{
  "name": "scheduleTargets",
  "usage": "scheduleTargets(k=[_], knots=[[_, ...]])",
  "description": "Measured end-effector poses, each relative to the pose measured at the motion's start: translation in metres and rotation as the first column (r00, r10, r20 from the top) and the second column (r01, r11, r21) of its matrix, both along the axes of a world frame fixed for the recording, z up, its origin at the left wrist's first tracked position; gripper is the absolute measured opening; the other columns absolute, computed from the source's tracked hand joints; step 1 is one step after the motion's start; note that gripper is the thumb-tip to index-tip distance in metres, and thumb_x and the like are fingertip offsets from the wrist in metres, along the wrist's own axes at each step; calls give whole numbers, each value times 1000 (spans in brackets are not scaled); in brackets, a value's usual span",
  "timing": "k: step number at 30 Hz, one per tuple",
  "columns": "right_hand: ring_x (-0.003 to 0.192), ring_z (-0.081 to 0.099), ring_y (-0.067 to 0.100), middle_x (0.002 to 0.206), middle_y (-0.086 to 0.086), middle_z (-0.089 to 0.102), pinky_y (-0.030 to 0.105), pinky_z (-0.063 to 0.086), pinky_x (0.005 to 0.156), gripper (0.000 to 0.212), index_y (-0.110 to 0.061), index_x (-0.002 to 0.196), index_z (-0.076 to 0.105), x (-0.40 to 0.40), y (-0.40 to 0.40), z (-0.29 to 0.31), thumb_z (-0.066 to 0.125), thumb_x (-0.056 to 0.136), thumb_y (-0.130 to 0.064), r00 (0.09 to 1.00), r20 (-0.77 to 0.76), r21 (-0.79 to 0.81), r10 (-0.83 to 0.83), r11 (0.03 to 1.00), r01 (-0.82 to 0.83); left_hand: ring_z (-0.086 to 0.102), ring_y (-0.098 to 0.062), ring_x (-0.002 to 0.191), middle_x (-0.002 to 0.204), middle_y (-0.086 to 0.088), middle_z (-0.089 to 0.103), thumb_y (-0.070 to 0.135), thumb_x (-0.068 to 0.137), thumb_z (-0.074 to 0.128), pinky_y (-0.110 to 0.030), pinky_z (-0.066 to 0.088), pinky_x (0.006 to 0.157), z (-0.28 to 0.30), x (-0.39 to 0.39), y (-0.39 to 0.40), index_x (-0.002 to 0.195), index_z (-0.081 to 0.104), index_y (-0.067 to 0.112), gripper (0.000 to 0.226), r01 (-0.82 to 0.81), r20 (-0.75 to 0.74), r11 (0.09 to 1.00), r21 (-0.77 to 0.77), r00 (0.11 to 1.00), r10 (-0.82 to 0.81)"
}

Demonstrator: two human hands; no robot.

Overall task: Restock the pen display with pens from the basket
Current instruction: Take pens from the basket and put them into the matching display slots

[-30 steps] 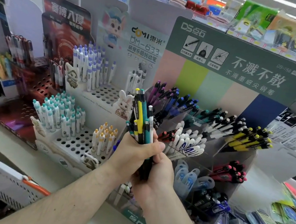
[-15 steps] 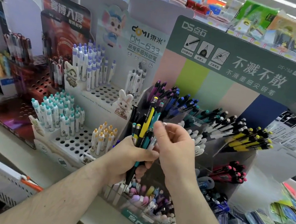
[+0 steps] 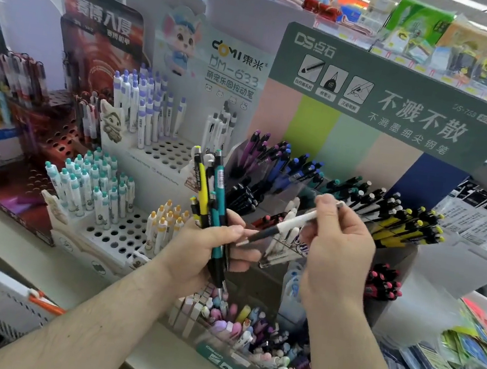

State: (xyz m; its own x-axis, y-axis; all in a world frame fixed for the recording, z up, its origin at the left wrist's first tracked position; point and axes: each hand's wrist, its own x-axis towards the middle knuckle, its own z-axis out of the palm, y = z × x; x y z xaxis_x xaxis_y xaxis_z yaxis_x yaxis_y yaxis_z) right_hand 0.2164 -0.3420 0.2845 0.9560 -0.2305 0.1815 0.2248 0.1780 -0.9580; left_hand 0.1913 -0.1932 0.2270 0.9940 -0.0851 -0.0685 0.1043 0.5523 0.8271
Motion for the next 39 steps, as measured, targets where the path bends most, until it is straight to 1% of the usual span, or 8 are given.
scheduleTargets(k=[7, 13, 15, 24, 28, 32, 35, 39], knots=[[52, 50, 8, 52, -5, 54, 22, 47, 58, 24, -14, 82, 66, 2, -11, -6, 54, 101, -22, 993, -105, 192, -63, 978, 82, 43, -12, 38, 65, -8, 60, 11, 81, 57, -20, 34, 40, -1, 5, -6, 85, 64, 10, 8, 27, -2, 996, -84, 1000, -27], [59, 63, 9, 76, 4, 66, 20, 52, 56, 9, -11, 102, 64, 1, -19, -20, 62, 97, -18, 974, -193, 213, -118, 964, 159, 45, -10, 39, 65, -5, 61, 10, 72, 75, -20, 35, 39, -2, 13, -13, 79, 72, 12, 8, 147, 81, 946, -289, 988, -128], [62, 68, 11, 84, 8, 70, 23, 55, 58, 10, -10, 104, 63, 0, -23, -20, 64, 96, -16, 963, -243, 239, -115, 955, 175, 46, -9, 41, 67, -5, 61, 15, 60, 90, -21, 37, 40, -3, 16, -16, 83, 72, 11, 30, 199, 122, 919, -340, 978, -167], [68, 70, 20, 75, 9, 71, 28, 60, 65, 13, -7, 105, 66, -2, -44, -2, 58, 96, -1, 958, -266, 349, -106, 916, 198, 46, -6, 40, 68, 2, 61, 17, 55, 93, -18, 35, 39, 10, 33, -38, 82, 72, 15, 34, 299, 159, 833, -466, 954, -253], [73, 69, 17, 90, 8, 68, 30, 61, 73, 21, -14, 99, 68, 6, -73, 20, 60, 93, 5, 931, -84, 301, -355, 882, 363, 41, -6, 39, 69, 4, 58, 12, 61, 85, -17, 32, 39, 20, 43, -54, 87, 66, 15, 32, 275, 115, 867, -416, 962, -250], [72, 70, 11, 83, -3, 70, 37, 61, 76, 26, -25, 102, 65, 16, -105, 34, 66, 87, -4, 765, 267, 31, -587, 798, 602, 37, -8, 39, 65, 1, 56, 11, 79, 56, -18, 29, 40, 29, 45, -70, 88, 62, 12, 11, 216, 72, 941, -260, 976, -204], [79, 69, 19, 89, 2, 69, 43, 60, 77, 22, -28, 97, 65, 31, -116, 36, 64, 83, -12, 680, 422, -117, -599, 708, 696, 36, -9, 39, 64, -1, 56, 9, 79, 55, -20, 29, 39, 28, 45, -79, 87, 66, 10, 14, 220, 63, 954, -203, 975, -211], [74, 64, -3, 84, -10, 67, 22, 55, 78, 19, -17, 105, 71, 50, -117, 34, 65, 87, -12, 687, 518, -295, -510, 648, 703, 37, -9, 39, 64, -1, 57, 5, 78, 62, -20, 31, 40, 23, 46, -84, 98, 62, 7, 20, 241, 59, 962, -127, 970, -236]])
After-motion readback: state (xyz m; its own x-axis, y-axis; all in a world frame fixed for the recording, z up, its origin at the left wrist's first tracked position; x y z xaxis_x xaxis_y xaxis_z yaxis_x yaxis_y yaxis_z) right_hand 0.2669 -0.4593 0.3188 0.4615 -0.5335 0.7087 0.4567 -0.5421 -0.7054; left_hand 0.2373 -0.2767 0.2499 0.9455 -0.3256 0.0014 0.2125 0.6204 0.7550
